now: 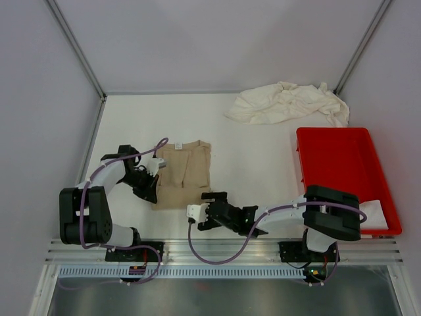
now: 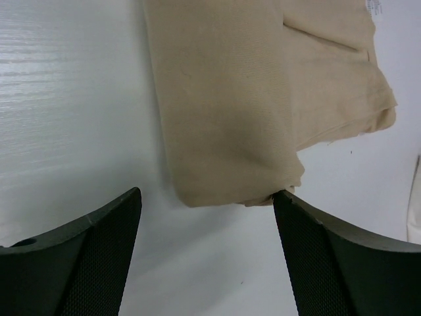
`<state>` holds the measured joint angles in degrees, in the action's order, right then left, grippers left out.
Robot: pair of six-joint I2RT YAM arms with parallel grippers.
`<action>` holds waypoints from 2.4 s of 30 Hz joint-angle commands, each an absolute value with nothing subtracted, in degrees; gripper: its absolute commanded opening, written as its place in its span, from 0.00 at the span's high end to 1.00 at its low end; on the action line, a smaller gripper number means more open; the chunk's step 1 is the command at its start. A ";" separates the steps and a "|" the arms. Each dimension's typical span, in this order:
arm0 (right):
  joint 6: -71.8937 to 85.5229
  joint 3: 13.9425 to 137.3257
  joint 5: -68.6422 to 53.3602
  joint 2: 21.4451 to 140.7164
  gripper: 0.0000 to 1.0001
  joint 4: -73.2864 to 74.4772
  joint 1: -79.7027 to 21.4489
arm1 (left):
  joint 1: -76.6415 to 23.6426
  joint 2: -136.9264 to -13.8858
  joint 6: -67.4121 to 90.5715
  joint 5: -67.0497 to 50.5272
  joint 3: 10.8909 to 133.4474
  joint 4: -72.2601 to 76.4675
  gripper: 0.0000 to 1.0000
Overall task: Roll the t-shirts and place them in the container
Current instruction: Roll the tshirt
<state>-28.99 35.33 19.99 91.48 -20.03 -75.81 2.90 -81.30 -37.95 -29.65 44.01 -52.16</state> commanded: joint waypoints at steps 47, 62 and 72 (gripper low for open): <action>30.42 42.09 -41.40 102.03 0.99 -22.86 -42.01 | -5.88 -63.62 -61.96 -32.44 46.93 -51.08 0.18; 19.43 51.84 -44.47 105.02 1.00 -9.15 -40.87 | -9.05 -72.24 -61.08 -31.37 54.76 -51.67 0.15; 16.08 53.44 -44.04 105.56 0.91 -5.89 -39.55 | -8.18 -83.40 -62.32 -30.23 54.39 -52.38 0.31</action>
